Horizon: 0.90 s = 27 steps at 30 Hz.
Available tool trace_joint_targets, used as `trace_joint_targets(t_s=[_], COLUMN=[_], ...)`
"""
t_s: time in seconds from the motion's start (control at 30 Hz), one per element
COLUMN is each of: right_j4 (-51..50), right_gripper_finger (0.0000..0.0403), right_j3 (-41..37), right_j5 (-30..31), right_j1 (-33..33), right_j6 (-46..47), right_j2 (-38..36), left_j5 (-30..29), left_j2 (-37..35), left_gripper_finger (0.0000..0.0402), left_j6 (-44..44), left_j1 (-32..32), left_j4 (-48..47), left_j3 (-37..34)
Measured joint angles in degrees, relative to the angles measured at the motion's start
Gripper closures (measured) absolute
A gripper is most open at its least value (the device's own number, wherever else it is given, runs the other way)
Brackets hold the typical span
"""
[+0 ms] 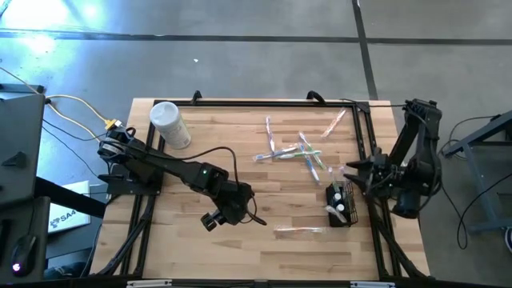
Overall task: Pick & Place toothbrushing station
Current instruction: Put the bottom orange toothbrush into the black mesh organizer
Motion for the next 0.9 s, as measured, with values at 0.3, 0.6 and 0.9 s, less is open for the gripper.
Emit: trace_joint_targets(t_s=[0.3, 0.6, 0.9], right_j4=[17.16, 42.20, 48.69], right_gripper_finger=[0.0233, 0.0231, 0.0232], right_j3=[3.99, 3.99, 3.99], right_j5=[6.80, 6.44, 6.76], right_j1=[0.03, 0.02, 0.02], right_j6=[-25.33, -54.20, -59.59], right_j2=[0.02, 2.78, 9.17], left_j5=[2.22, 12.70, 6.16], left_j2=[0.00, 2.17, 5.37], left_gripper_finger=[0.0229, 0.0229, 0.0229], left_j6=[-1.16, -10.65, -13.98], left_j1=[0.00, -1.14, -1.46], left_j4=[0.61, 12.92, 16.68], left_j3=[0.00, 0.02, -0.15])
